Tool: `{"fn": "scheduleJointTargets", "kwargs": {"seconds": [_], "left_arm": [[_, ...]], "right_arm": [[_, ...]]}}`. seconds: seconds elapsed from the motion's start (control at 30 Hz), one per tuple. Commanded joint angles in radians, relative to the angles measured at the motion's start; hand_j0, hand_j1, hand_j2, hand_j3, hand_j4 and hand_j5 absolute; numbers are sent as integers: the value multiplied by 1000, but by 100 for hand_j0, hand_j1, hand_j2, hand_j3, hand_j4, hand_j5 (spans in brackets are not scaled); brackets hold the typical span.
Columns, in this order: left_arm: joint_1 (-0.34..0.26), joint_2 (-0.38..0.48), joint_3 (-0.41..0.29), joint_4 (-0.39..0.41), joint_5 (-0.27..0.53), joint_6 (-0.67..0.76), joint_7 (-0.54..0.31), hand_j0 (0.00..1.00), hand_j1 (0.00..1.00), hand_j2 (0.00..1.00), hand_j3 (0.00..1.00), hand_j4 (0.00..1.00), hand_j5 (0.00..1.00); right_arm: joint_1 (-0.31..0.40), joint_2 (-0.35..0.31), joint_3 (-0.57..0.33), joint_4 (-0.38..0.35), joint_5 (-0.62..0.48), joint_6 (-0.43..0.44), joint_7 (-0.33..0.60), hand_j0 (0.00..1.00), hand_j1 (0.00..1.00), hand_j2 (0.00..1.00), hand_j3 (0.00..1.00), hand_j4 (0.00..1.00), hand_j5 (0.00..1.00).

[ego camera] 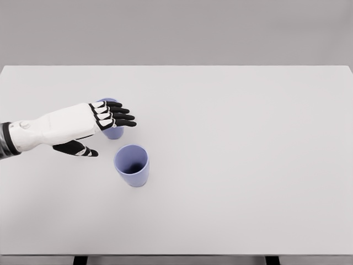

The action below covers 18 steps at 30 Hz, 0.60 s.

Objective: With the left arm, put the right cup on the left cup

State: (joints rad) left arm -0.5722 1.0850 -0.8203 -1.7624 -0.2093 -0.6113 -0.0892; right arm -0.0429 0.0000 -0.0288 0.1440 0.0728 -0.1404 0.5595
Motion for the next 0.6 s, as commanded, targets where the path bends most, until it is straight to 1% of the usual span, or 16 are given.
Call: {"fn": "scheduleJointTargets", "kwargs": {"seconds": [0.0,0.23,0.3,0.33,0.37,0.4,0.43,0.47,0.5,0.53,0.57], "left_arm": [[0,6,1,0,7,0,0,100,100,100,100,100,100],[0,7,1,0,16,0,0,100,100,100,100,100,100],[23,1,0,0,18,0,0,100,100,100,100,100,100],[23,0,0,8,7,0,2,100,100,100,100,100,100],[5,-4,7,41,16,0,2,100,100,100,100,100,100],[-44,3,10,52,24,0,0,100,100,100,100,100,100],[-80,-2,9,60,25,0,0,100,100,100,100,100,100],[-117,6,10,54,70,0,5,100,100,100,100,100,100],[-143,7,1,52,143,0,5,100,100,100,100,100,100],[-172,7,-2,52,157,0,2,100,100,100,100,100,100],[-176,7,-23,49,163,0,9,100,100,100,100,100,100]], "right_arm": [[0,0,1,0,2,1,0,100,100,100,100,100,100],[3,0,-3,0,2,1,0,100,100,100,100,100,100],[3,0,-2,0,2,-1,0,100,100,100,100,100,100],[3,0,-3,0,2,-1,0,100,100,100,100,100,100],[3,0,-2,0,2,-1,0,100,100,100,100,100,100],[3,0,-3,0,2,-1,0,100,100,100,100,100,100],[3,0,-3,0,2,-1,0,100,100,100,100,100,100],[3,0,-3,0,2,-1,0,100,100,100,100,100,100],[3,0,-2,0,2,-1,0,100,100,100,100,100,100],[3,0,-2,0,2,-1,0,100,100,100,100,100,100],[3,0,-2,0,2,-1,0,100,100,100,100,100,100]]}}
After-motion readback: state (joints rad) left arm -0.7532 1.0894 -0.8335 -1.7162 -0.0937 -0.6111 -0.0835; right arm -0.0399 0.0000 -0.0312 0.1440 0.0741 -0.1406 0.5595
